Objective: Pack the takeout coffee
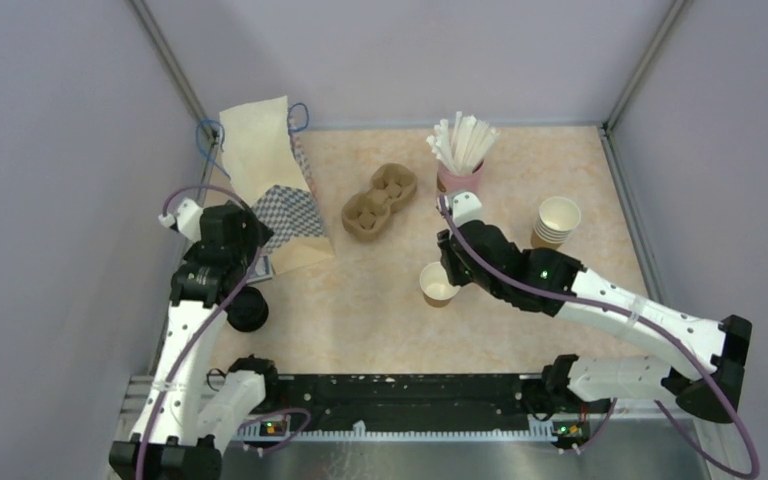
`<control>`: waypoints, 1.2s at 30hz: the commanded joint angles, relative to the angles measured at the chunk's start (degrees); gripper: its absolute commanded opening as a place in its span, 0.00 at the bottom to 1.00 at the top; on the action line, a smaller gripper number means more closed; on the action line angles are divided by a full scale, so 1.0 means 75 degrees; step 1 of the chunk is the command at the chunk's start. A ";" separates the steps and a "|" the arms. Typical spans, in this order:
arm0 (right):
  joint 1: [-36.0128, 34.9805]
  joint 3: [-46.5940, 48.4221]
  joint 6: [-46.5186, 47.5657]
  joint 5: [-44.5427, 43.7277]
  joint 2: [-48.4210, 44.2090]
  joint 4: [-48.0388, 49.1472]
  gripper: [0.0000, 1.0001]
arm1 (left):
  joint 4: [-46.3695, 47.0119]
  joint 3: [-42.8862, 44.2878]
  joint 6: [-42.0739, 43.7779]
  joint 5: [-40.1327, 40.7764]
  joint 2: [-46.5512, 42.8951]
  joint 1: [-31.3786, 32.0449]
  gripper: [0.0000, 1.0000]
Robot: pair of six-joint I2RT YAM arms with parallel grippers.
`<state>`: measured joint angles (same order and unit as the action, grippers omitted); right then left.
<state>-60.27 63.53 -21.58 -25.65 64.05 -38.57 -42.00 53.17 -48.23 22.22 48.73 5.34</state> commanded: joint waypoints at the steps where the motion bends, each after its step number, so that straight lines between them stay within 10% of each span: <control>1: -0.0068 -0.0274 0.0087 -0.0039 -0.0427 0.0394 0.22 | -0.0767 -0.0250 -0.0893 0.0058 -0.0093 -0.0378 0.95; 21: -0.0080 -0.0125 0.0536 0.0030 -0.0001 0.0282 0.22 | -0.3833 -0.0406 -0.4671 0.2711 -0.0414 -0.0535 0.99; 36: -0.0082 0.0975 0.0627 0.0773 0.0939 -0.1304 0.22 | -0.2638 -0.1505 -0.4671 0.2491 0.0213 -0.1161 0.86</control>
<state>-60.27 66.22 -16.53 -22.11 70.50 -45.50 -66.39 42.94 -84.68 41.60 49.08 -1.63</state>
